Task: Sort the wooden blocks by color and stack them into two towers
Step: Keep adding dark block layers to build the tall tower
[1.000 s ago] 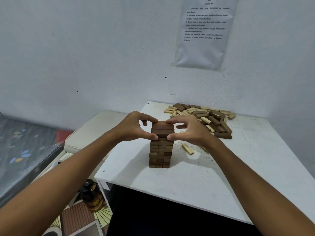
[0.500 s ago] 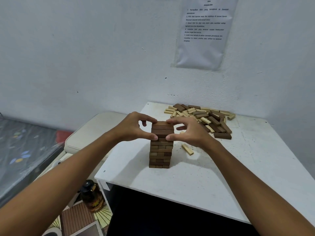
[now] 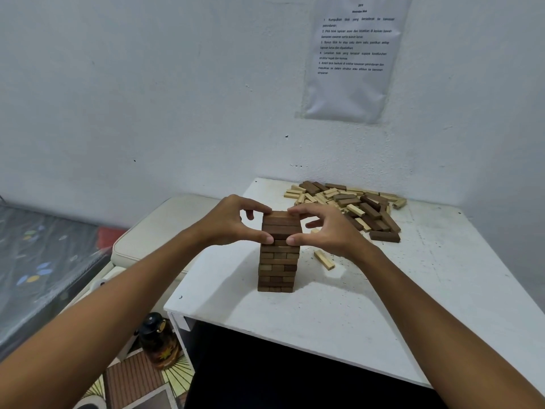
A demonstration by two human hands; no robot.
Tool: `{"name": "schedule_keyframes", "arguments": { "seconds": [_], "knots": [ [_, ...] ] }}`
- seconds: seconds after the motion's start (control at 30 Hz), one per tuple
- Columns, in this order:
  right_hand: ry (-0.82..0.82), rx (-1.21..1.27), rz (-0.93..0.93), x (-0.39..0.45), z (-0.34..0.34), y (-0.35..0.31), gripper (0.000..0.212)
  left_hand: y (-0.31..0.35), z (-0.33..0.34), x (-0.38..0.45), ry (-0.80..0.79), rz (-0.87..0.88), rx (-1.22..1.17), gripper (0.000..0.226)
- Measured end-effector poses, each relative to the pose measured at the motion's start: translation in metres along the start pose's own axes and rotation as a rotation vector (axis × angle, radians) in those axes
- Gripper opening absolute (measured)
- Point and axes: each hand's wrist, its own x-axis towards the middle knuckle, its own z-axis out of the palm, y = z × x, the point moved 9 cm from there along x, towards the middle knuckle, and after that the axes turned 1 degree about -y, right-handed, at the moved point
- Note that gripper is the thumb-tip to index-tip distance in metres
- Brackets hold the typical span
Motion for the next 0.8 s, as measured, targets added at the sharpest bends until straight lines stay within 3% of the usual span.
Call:
{"name": "schedule_keyframes", "arguments": {
  "seconds": [0.3, 0.8],
  "knots": [
    [-0.004, 0.013, 0.000, 0.001, 0.000, 0.002, 0.065, -0.001, 0.000, -0.001, 0.001, -0.006, 0.012, 0.074],
    [0.061, 0.048, 0.008, -0.005, -0.019, 0.000, 0.053, 0.019, -0.011, 0.003, 0.105, 0.031, -0.076, 0.056]
  ]
}}
